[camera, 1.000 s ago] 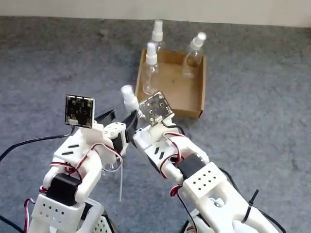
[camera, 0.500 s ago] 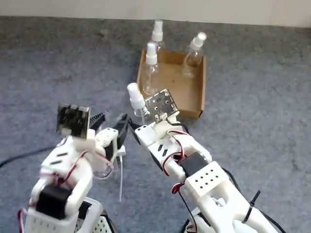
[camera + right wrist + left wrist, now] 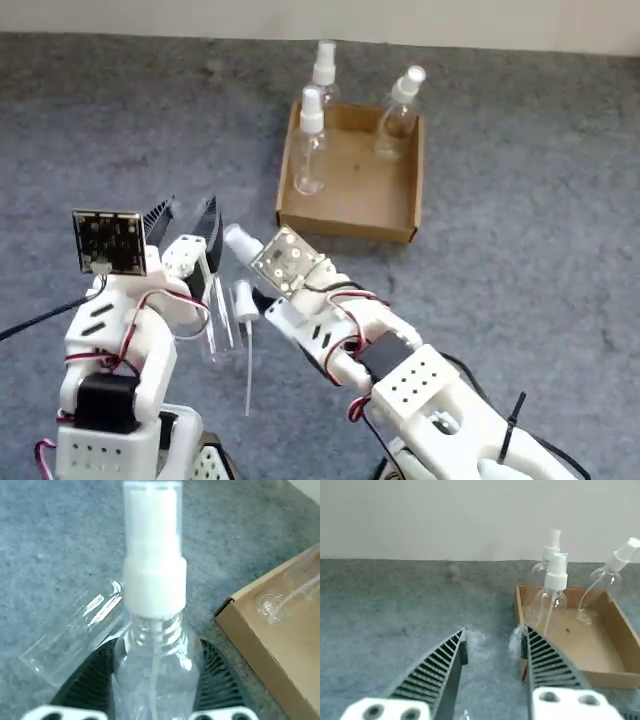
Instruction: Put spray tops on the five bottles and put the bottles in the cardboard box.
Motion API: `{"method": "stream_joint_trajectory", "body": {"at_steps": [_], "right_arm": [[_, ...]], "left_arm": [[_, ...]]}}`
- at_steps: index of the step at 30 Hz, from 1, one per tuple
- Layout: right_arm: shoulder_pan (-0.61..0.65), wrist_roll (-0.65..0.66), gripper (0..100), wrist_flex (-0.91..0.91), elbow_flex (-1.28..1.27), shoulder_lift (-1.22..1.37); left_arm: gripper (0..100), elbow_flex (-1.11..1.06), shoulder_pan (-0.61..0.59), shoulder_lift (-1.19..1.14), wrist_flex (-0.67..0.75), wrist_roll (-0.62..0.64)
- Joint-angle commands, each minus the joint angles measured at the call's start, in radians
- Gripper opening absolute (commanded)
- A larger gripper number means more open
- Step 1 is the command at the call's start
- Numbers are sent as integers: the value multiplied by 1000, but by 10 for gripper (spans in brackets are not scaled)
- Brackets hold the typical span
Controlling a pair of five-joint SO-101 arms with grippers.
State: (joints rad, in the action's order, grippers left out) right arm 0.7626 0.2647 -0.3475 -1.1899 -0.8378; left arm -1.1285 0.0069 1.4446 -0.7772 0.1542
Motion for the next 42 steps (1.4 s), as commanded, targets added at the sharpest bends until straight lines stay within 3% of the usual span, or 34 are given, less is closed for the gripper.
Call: {"method": "stream_joint_trajectory", "body": {"at_steps": [1, 11, 20, 25, 29, 37, 42], "right_arm": [[8, 11, 4, 21, 12, -33], [2, 11, 4, 21, 12, -33], [-47, -46, 4, 21, 16, -33], [-51, -48, 4, 21, 19, -30], [-131, -54, 4, 21, 31, -22], [-219, -137, 4, -94, 374, 10], [-217, -141, 4, -213, 650, 199]], "left_arm": [[133, -10, 21, -67, 43, -9], [133, -42, 194, -44, -15, -84], [134, -31, 191, -24, -25, -86], [137, 42, 107, -22, -54, -84], [137, 56, 81, 24, -118, -86], [138, -44, 97, 259, -178, -92], [139, -64, 263, 193, -172, -201]]}}
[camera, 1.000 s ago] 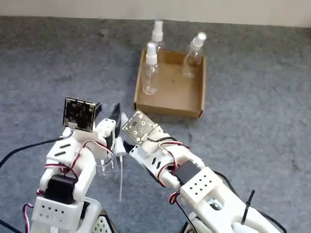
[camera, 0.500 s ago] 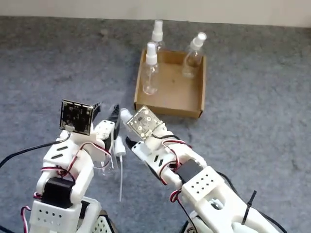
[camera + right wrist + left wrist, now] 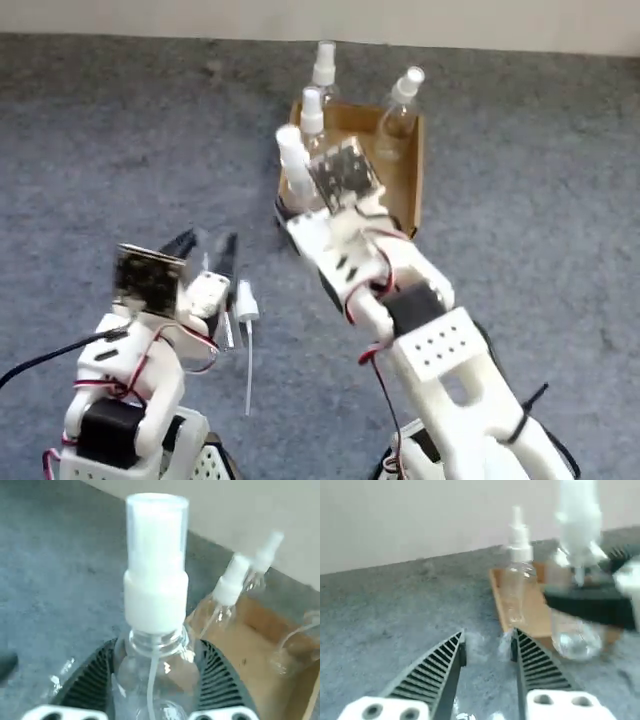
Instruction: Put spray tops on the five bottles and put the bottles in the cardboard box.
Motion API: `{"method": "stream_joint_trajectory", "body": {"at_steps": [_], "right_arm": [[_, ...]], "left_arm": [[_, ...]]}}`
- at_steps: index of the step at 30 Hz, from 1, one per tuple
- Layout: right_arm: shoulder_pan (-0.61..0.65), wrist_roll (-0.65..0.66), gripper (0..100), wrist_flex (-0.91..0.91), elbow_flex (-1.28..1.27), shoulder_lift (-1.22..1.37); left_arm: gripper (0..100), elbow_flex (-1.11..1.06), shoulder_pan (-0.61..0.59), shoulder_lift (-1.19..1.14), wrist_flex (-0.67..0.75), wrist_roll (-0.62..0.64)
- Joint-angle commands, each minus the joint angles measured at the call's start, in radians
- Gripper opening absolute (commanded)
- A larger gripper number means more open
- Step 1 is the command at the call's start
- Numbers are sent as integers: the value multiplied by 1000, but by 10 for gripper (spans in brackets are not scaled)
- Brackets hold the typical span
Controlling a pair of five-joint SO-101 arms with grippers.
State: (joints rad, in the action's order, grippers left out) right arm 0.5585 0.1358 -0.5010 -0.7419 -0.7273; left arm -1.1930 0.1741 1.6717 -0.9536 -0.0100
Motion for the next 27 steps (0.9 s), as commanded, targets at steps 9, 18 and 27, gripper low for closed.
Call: {"method": "stream_joint_trajectory", "body": {"at_steps": [9, 18, 27], "right_arm": [[16, -183, 4, -283, 538, 302], [91, -180, 4, -562, 564, 300], [87, -176, 4, -573, 555, 150]], "left_arm": [[283, 8, 130, -277, 104, -35], [280, 2, 4, -390, 252, -34], [280, 1, 4, -444, 282, -35]]}}
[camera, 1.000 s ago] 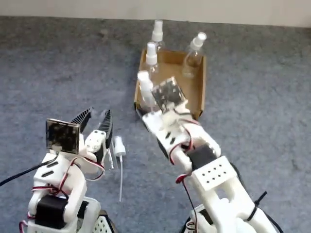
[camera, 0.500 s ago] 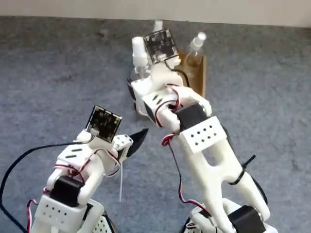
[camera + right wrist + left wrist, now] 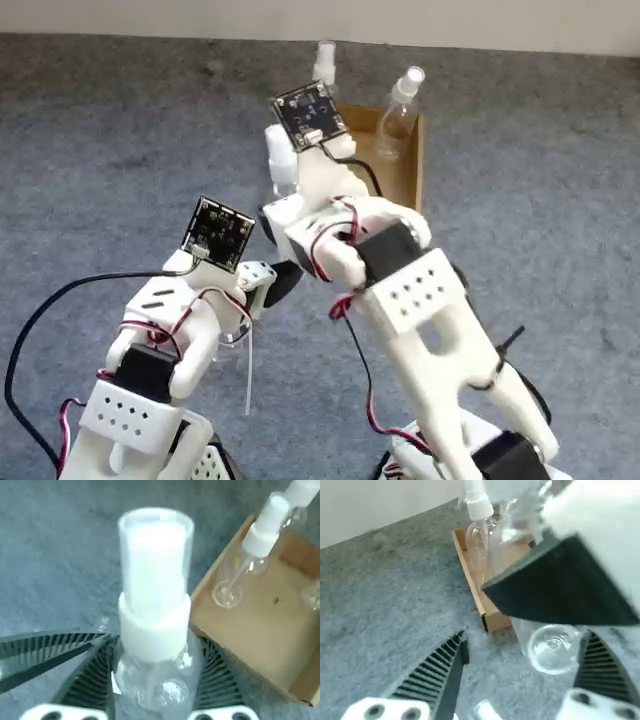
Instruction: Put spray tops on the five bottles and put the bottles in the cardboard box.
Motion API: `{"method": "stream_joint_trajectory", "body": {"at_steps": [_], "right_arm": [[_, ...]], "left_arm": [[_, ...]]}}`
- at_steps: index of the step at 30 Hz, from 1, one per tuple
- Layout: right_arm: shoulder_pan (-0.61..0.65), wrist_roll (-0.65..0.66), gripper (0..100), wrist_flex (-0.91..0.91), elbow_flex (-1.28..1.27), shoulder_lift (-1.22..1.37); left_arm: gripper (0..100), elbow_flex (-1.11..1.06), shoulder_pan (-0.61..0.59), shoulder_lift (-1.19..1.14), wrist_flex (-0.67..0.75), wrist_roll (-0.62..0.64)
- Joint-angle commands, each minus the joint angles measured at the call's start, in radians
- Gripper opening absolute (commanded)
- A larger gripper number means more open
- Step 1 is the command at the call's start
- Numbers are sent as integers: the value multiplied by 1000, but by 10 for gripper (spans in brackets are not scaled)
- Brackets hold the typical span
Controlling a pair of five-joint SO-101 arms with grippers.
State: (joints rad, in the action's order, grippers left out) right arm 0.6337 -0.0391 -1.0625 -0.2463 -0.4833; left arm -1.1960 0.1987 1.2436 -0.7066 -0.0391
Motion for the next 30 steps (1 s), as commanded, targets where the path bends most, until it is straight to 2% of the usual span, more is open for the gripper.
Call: {"method": "stream_joint_trajectory", "body": {"at_steps": [1, 5, 9, 12, 15, 20, 30], "right_arm": [[12, 14, 4, -12, 59, -105], [-21, 66, 4, -5, 58, -104], [-213, 80, 4, 41, 65, -50], [-358, 120, 4, 153, 64, 22], [-443, 123, 4, 269, 62, 113], [-484, 117, 4, 407, 56, 257], [-483, 115, 4, 657, 56, 496]], "left_arm": [[280, 4, -19, -18, 35, -8], [280, 4, -18, -12, 37, -8], [280, 2, -18, -12, 37, -6], [280, -4, -22, -12, 40, -5], [262, -33, -25, -12, 43, -5], [200, -38, -25, -12, 43, -9], [200, -41, -22, -15, 43, -11]]}}
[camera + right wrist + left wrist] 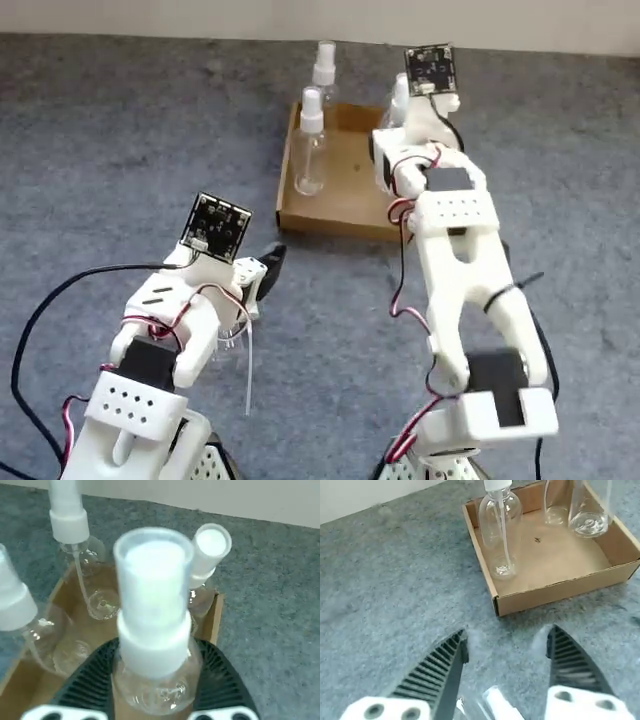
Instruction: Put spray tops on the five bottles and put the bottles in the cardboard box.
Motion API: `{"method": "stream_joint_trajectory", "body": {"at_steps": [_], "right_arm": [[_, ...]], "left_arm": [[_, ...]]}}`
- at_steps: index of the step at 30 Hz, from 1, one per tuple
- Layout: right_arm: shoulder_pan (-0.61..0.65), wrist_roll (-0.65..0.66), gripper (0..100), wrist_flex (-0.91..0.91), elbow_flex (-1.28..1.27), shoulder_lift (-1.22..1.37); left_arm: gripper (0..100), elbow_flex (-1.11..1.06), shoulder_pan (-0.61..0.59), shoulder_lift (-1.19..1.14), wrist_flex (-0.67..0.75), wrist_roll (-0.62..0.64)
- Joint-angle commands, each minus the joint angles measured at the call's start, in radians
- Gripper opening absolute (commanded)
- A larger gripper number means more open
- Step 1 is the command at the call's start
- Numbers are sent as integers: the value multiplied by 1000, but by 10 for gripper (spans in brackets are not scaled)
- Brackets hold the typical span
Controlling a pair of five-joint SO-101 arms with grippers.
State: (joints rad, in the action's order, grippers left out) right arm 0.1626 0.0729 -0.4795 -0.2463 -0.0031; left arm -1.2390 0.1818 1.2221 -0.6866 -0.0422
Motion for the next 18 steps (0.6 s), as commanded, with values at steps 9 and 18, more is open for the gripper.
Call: {"method": "stream_joint_trajectory", "body": {"at_steps": [9, 18], "right_arm": [[-22, -60, 4, 159, 58, 116], [-21, -64, 4, 225, 58, 177]], "left_arm": [[200, 2, -4, 8, 23, -8], [200, 2, -4, 8, 23, -8]]}}
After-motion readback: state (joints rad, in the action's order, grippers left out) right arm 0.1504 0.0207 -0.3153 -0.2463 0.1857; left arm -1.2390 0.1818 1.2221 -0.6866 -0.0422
